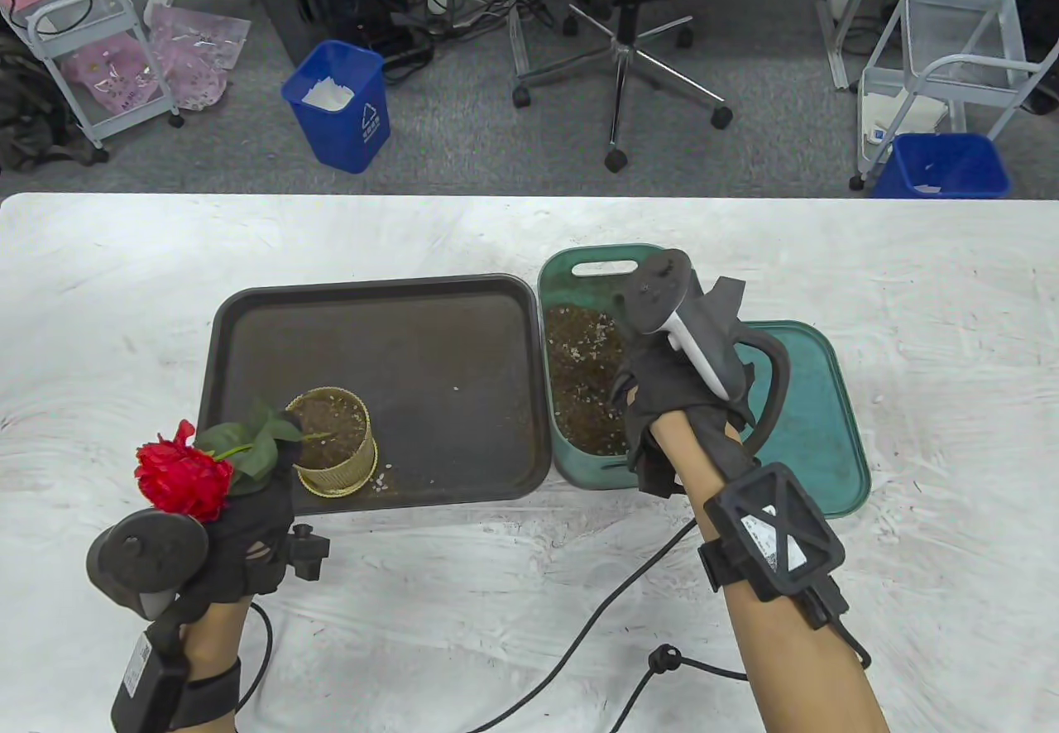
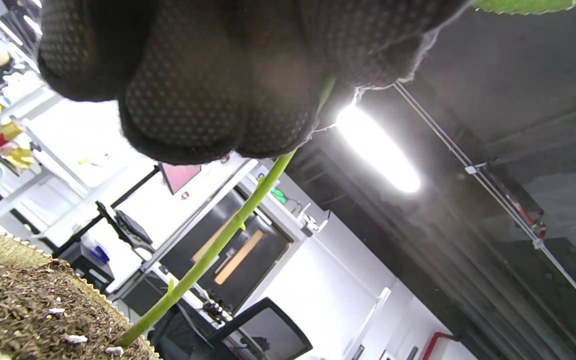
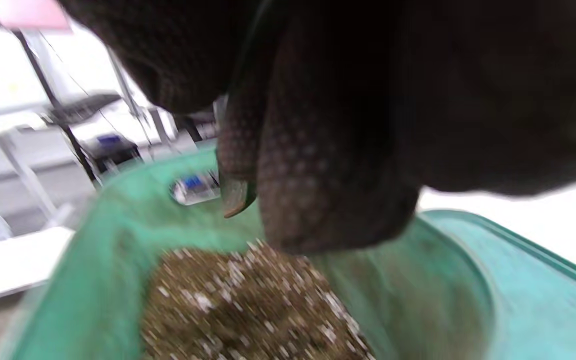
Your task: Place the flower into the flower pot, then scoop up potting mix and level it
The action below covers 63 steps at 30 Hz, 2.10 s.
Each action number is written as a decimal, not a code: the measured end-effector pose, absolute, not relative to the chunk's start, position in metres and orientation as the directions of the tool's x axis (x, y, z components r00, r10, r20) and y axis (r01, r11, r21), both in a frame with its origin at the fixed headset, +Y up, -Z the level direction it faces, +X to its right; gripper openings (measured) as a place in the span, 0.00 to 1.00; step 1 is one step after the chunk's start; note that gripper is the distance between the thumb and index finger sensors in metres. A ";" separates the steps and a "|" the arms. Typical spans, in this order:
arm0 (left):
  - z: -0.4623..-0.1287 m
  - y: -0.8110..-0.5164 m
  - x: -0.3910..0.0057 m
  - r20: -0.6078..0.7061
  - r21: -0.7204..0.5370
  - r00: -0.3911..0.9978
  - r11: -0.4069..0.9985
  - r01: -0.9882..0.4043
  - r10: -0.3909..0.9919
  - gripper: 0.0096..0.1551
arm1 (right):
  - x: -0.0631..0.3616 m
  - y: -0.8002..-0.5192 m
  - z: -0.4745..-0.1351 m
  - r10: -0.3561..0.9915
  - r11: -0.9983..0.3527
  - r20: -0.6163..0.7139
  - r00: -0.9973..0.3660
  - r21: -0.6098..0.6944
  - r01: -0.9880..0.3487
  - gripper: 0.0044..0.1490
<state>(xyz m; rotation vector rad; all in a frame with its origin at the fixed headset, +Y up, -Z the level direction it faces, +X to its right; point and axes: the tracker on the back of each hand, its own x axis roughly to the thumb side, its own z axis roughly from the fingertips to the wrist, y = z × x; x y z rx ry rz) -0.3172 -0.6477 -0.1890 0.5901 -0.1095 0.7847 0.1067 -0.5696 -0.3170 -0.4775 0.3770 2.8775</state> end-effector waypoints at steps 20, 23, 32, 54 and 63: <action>-0.190 -0.648 -0.319 0.303 0.459 0.712 0.558 -0.692 0.634 0.24 | 0.113 -0.636 -0.360 0.167 -0.783 -0.395 -0.903 0.504 -0.365 0.34; -0.190 -0.648 -0.319 0.302 0.460 0.713 0.558 -0.691 0.633 0.24 | 0.115 -0.645 -0.362 0.295 -0.684 -0.430 -0.853 0.529 -0.503 0.34; -0.190 -0.647 -0.320 0.299 0.462 0.714 0.559 -0.689 0.633 0.24 | 0.120 -0.666 -0.369 0.474 -0.502 -0.547 -0.690 0.476 -0.722 0.35; -0.190 -0.649 -0.316 0.319 0.448 0.721 0.572 -0.687 0.615 0.24 | 0.149 -0.671 -0.326 0.727 -0.157 -0.629 -0.277 0.241 -0.958 0.35; -0.190 -0.649 -0.316 0.316 0.449 0.716 0.566 -0.691 0.623 0.24 | 0.144 -0.649 -0.304 0.830 -0.072 -0.538 -0.151 0.164 -0.984 0.35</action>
